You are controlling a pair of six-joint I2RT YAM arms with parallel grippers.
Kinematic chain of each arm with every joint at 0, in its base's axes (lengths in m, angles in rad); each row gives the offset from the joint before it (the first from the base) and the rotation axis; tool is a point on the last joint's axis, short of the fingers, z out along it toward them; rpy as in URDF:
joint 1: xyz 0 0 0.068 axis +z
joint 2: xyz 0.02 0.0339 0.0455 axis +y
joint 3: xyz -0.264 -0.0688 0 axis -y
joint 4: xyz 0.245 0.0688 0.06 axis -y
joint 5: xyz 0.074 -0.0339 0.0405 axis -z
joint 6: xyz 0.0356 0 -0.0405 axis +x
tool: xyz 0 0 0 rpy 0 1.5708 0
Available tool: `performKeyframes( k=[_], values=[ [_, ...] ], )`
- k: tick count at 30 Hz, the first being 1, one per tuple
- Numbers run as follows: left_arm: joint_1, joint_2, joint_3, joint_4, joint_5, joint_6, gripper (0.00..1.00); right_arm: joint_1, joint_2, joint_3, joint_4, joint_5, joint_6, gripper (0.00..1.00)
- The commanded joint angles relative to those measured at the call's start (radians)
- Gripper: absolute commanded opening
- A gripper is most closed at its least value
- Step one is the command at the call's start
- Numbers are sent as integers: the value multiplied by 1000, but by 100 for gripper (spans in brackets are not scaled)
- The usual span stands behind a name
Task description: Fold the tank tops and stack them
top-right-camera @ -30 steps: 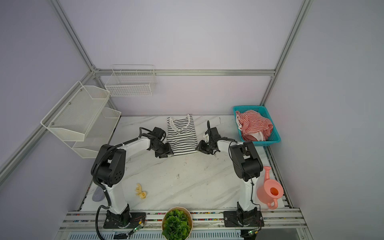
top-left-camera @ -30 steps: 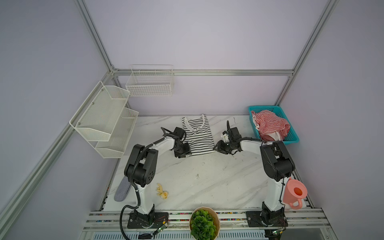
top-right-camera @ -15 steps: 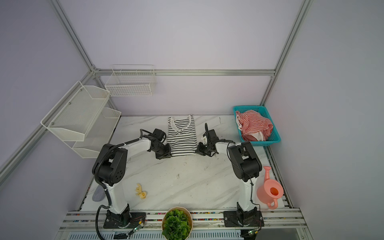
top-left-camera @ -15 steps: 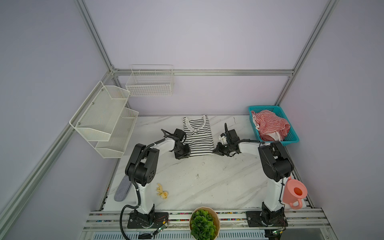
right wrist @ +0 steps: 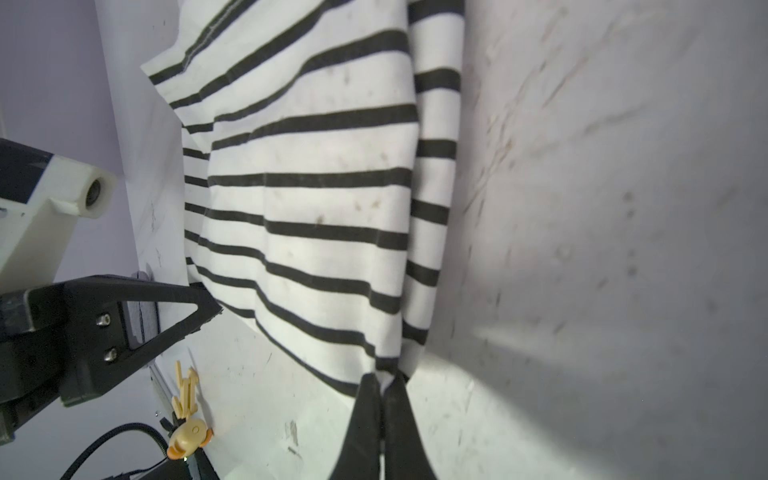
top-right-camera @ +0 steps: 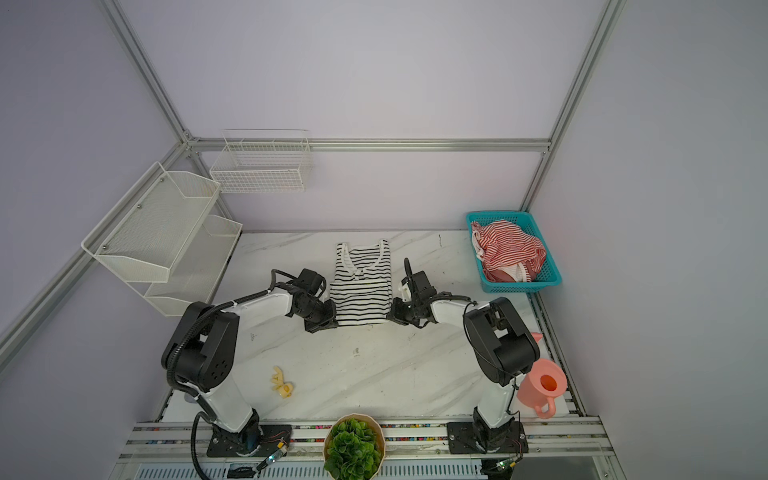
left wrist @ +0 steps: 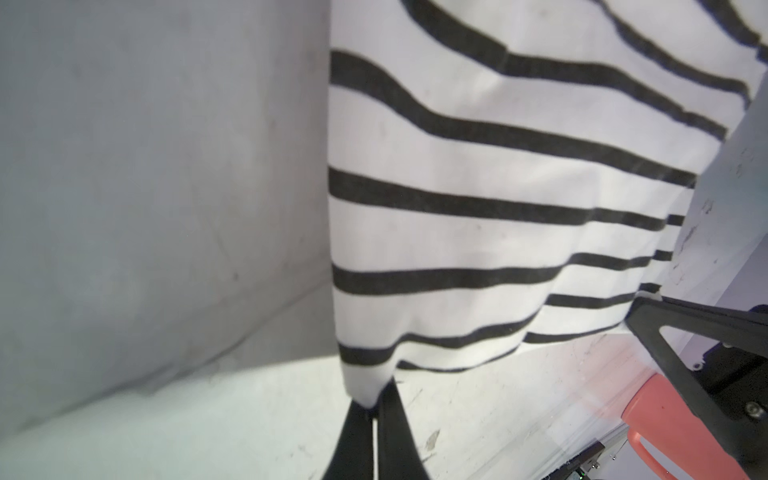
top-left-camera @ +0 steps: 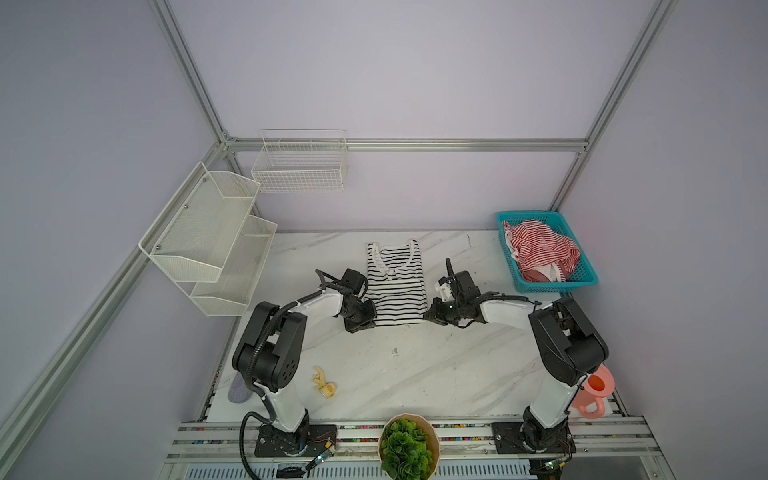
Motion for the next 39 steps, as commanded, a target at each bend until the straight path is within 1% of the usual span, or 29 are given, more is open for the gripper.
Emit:
performKeyframes(
  k=[1,4,6,7,8,11,15,18,22,26,27,28,31,34,39],
  values=[
    [-31,-123,-96,-11,2,-61,0,44,-105,-96,47,51,90,0],
    [-65,-232,-167,-22,-16,-102,0,85,-227,-197,82,88,174,0],
    [-87,-276,-185,-51,-33,-118,0,111,-312,-249,94,112,226,0],
    [-99,-329,-191,-65,-44,-125,0,126,-355,-267,89,125,246,0],
    [-107,-350,-193,-76,-50,-130,0,139,-398,-277,77,139,261,0],
    [-123,-392,-175,-109,-53,-138,0,163,-476,-275,24,162,282,0],
    [-127,-413,-79,-151,-73,-130,0,166,-519,-249,-13,176,292,0],
    [-127,-404,14,-179,-115,-114,0,166,-513,-200,-46,187,275,0],
    [-125,-357,139,-191,-140,-84,0,165,-482,-133,-52,218,278,0],
    [-123,-295,264,-194,-149,-43,0,159,-424,-62,-51,240,265,0],
    [-117,-243,292,-199,-154,-33,0,154,-411,-44,-51,245,263,0],
    [-110,-226,315,-199,-154,-27,0,148,-399,-32,-49,249,258,0],
    [-89,-164,382,-195,-154,-12,0,114,-370,8,-45,269,245,0],
    [-64,-103,451,-193,-151,1,0,72,-323,50,-32,265,232,0],
    [-27,7,568,-181,-144,14,0,-11,-239,106,13,201,219,0]
  ],
)
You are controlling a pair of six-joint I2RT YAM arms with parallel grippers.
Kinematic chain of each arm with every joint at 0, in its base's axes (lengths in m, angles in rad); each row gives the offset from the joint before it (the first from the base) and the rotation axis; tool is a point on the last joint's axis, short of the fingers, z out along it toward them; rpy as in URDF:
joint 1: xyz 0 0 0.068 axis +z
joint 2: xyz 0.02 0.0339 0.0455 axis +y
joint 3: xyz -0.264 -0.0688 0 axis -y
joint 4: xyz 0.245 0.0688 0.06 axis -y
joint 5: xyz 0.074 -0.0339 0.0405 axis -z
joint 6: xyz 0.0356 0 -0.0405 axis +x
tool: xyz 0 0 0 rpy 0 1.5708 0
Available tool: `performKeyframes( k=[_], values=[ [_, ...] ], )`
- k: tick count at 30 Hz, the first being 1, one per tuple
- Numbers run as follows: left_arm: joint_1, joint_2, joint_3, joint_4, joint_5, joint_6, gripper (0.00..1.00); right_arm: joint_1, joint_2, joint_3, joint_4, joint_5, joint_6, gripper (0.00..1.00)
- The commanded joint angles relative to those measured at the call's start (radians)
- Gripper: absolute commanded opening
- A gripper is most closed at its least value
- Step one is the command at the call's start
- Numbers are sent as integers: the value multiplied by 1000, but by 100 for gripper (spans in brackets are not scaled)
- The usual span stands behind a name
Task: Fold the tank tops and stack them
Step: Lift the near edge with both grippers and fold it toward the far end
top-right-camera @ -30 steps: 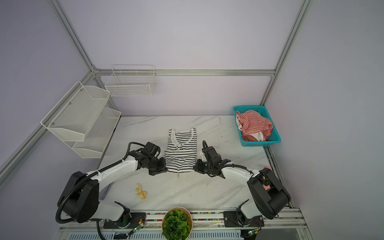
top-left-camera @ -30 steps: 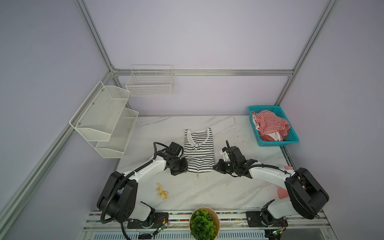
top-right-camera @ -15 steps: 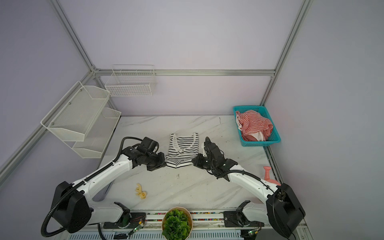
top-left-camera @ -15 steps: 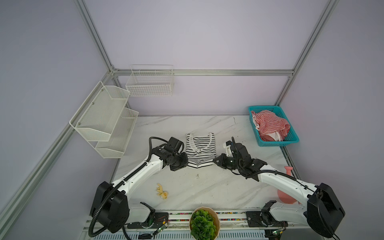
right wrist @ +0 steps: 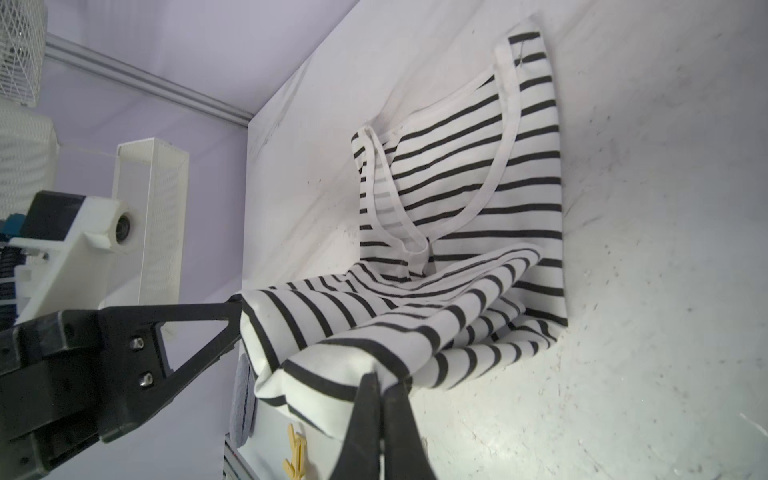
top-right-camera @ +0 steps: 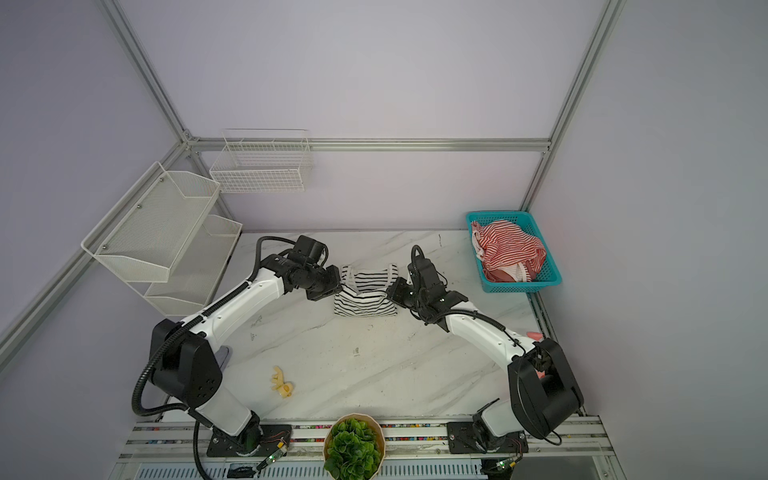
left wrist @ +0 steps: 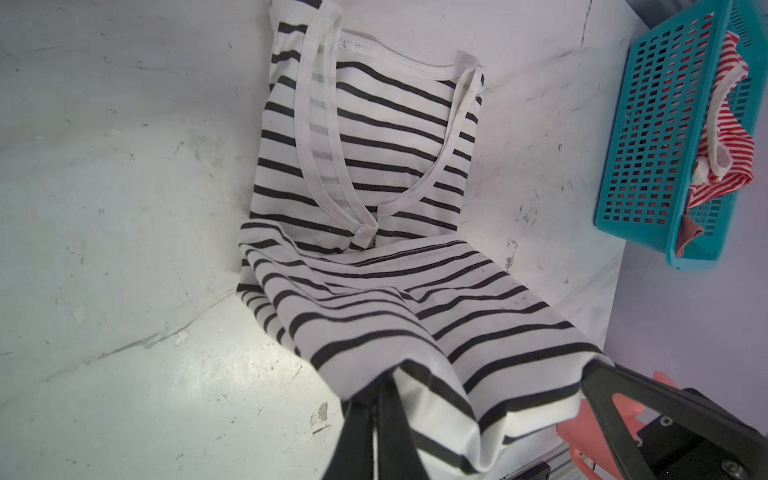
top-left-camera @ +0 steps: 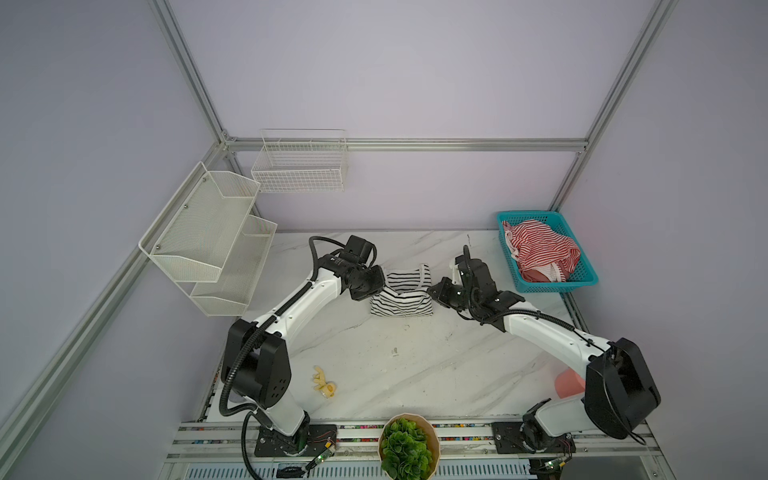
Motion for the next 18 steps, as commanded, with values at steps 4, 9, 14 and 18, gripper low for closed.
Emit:
performKeyframes(
  k=[4,9,14,18],
  values=[
    [40,139,253,21,23,52,0,-95,128,79,81,-86,-21,0],
    [75,292,397,14,45,73,3,-157,262,177,126,-136,-36,0],
    [106,419,522,10,70,74,11,-207,410,303,142,-189,-52,0],
    [122,520,629,12,86,71,14,-239,525,387,162,-249,-41,6]
  ],
)
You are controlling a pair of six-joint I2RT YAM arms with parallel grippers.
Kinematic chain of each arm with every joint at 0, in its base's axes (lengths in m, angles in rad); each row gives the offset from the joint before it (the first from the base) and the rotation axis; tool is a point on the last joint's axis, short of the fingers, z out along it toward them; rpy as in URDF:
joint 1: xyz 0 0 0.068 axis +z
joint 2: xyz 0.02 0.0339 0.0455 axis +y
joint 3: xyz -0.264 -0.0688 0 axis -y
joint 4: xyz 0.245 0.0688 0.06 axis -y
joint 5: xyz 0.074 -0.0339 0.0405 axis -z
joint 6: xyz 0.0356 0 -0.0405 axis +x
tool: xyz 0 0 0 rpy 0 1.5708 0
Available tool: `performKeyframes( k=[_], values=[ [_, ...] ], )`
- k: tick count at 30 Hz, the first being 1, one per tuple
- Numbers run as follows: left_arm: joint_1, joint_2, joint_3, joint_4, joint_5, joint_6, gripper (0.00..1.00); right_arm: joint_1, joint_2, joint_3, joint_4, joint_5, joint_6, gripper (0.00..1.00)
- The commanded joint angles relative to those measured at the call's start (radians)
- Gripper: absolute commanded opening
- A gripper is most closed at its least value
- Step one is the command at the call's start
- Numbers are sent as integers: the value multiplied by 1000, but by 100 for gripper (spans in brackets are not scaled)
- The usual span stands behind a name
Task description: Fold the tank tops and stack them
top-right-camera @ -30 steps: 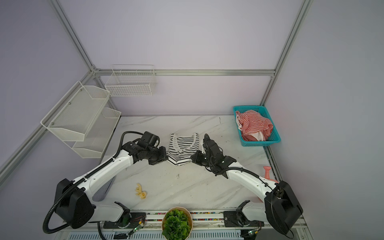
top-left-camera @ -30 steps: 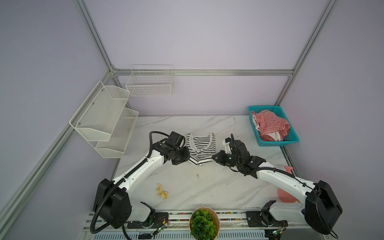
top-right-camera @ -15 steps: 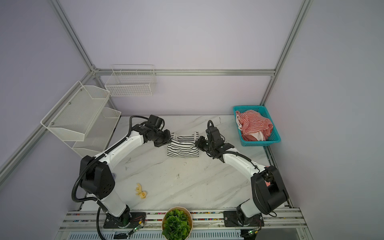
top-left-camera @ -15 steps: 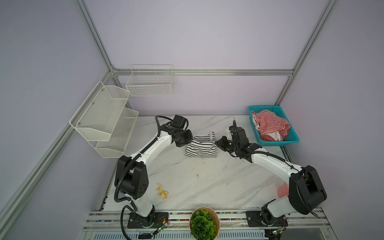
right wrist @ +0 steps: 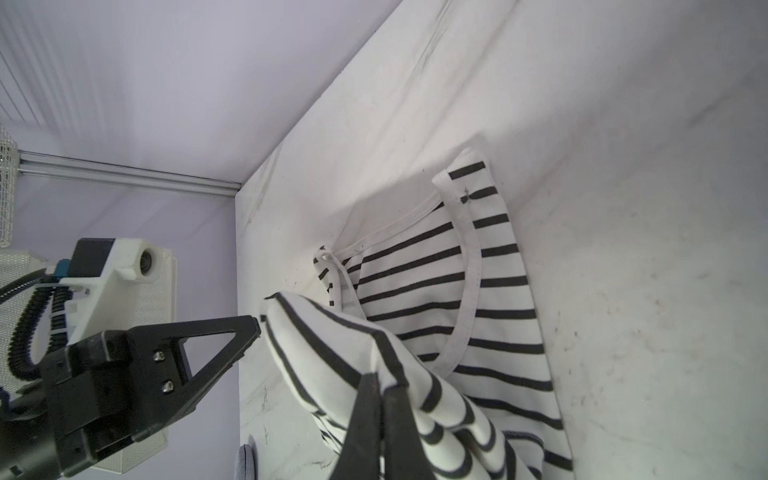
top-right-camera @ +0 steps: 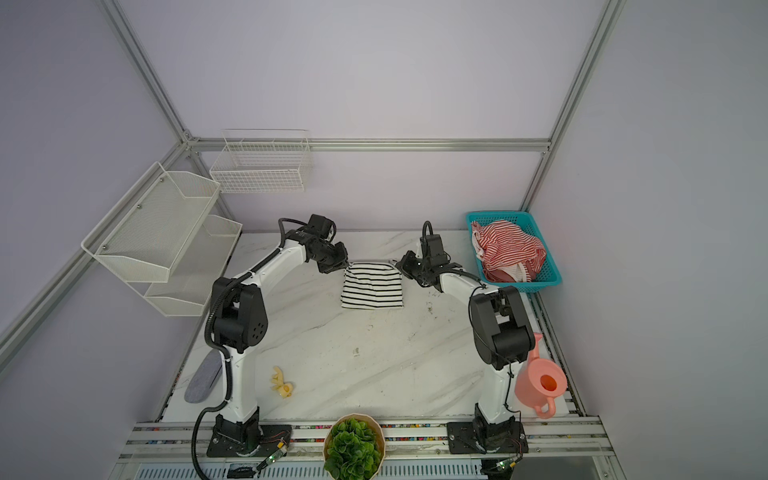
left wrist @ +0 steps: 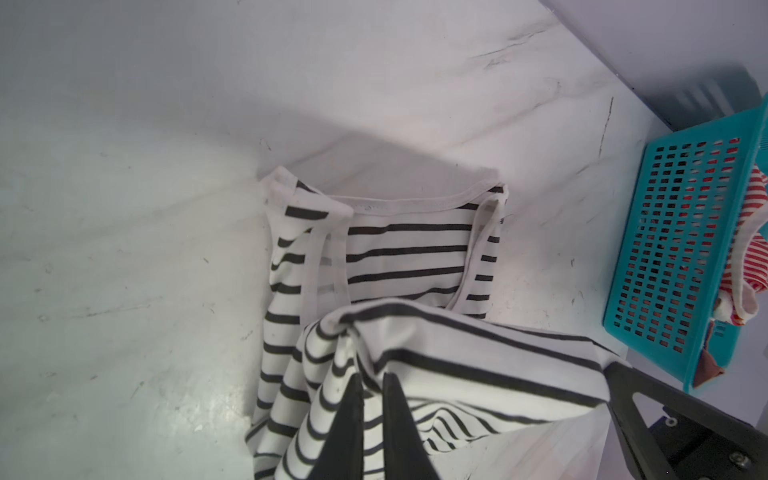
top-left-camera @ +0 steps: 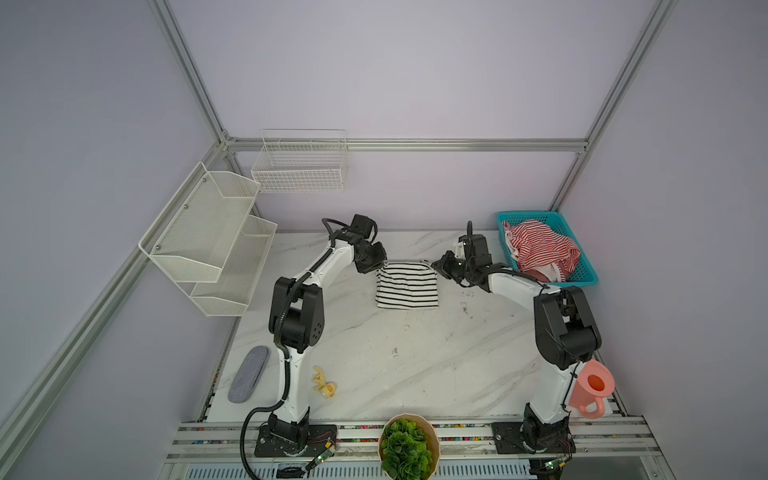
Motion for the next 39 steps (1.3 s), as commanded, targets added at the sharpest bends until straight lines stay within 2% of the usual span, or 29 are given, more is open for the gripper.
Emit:
performKeyframes(
  k=[1,2,5,11,16,20,22,25,28,35,39],
  values=[
    [13,45,178,9,29,16,16,-29,75,63,50,-68,-3,8],
    [18,67,204,14,24,12,19,-37,101,79,58,-73,0,11],
    [31,126,283,20,26,-7,21,-59,158,120,79,-86,12,32],
    [42,117,332,36,-12,-17,22,-86,166,136,157,-110,46,42],
    [31,35,200,41,-5,5,23,-86,127,118,123,-125,0,52],
    [6,15,85,42,6,28,28,-85,111,82,95,-134,-35,52],
    [5,19,31,38,25,22,34,-84,117,70,64,-142,-62,52],
    [4,30,-34,51,2,40,59,-83,128,68,1,-138,-128,52],
    [6,53,-35,58,-16,57,72,-82,151,80,-31,-138,-170,52],
    [5,120,25,73,17,57,76,-78,247,159,-92,-144,-218,50],
    [5,161,43,74,49,51,76,-74,311,203,-111,-148,-225,40]
  ],
)
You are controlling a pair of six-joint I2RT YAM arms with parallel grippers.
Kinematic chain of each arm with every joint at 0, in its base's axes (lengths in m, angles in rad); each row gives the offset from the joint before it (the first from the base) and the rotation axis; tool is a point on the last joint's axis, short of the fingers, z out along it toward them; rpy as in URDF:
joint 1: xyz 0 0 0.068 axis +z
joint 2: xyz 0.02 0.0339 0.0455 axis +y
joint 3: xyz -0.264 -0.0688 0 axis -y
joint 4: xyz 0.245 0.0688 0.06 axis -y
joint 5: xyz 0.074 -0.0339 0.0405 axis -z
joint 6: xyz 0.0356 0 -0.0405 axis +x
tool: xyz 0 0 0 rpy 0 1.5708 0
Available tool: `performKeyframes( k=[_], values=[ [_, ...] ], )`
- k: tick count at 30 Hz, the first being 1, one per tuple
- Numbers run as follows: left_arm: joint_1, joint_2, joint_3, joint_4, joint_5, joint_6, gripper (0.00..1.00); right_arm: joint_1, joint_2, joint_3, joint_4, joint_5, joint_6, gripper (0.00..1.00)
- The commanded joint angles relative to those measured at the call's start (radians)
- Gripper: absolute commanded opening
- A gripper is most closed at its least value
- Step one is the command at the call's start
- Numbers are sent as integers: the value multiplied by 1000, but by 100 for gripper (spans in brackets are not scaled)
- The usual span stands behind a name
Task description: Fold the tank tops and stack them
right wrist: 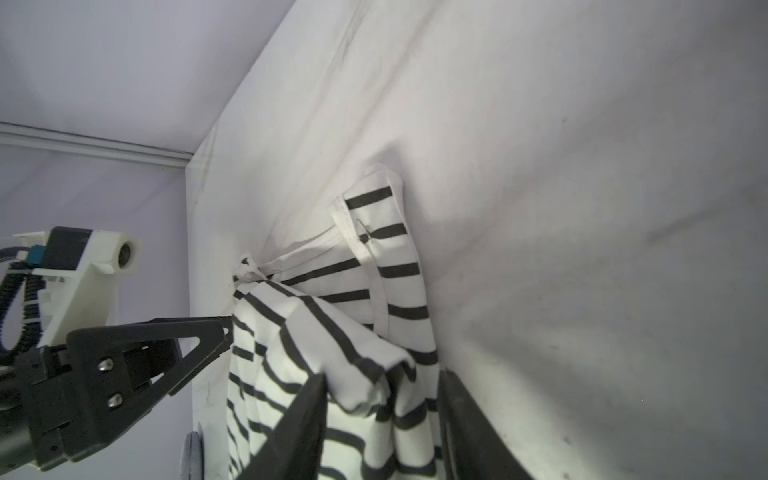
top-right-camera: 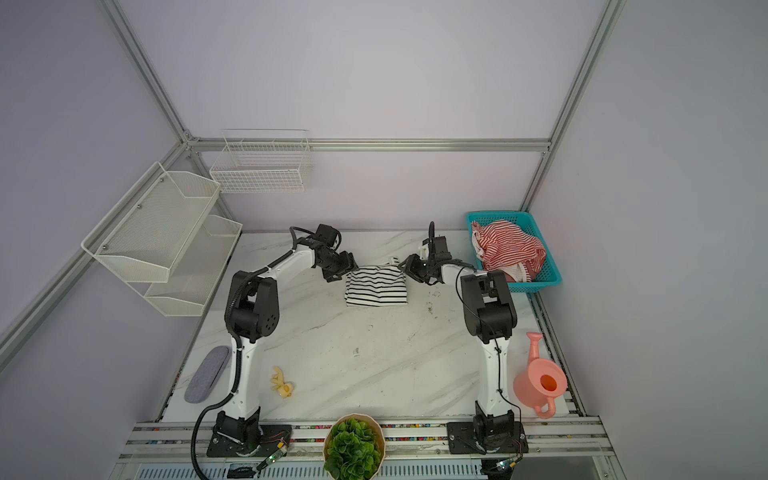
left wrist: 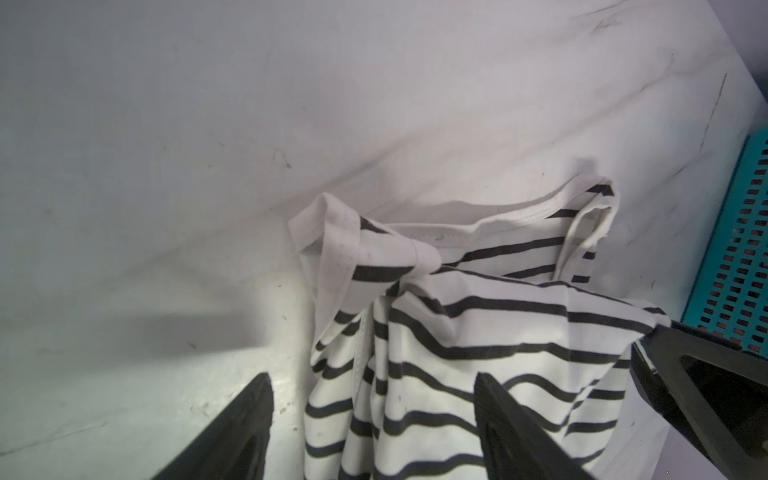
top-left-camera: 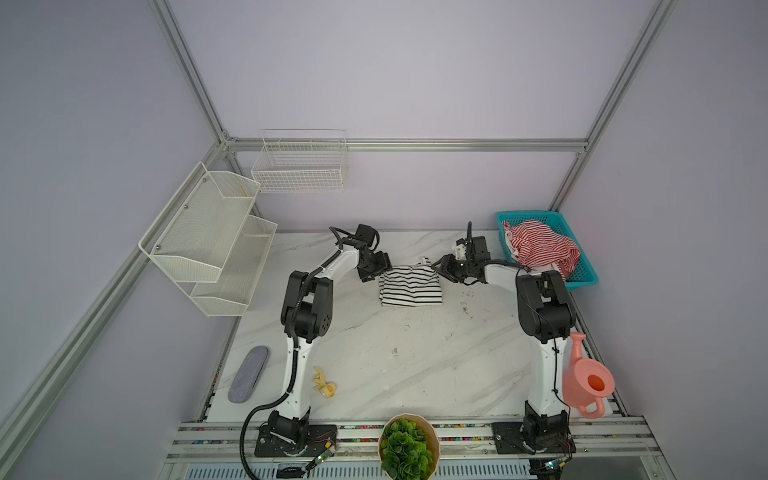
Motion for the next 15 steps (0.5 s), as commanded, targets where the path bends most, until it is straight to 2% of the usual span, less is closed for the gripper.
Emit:
performKeyframes(
  k=[1,11,15],
  values=[
    [2,30,48,18,40,6,76,9,55,44,-57,-10,-30,38],
    [1,58,76,31,79,3,74,34,149,137,-87,-30,-24,25],
    [-2,42,53,47,81,4,65,48,161,158,-93,-37,-24,26]
  ],
)
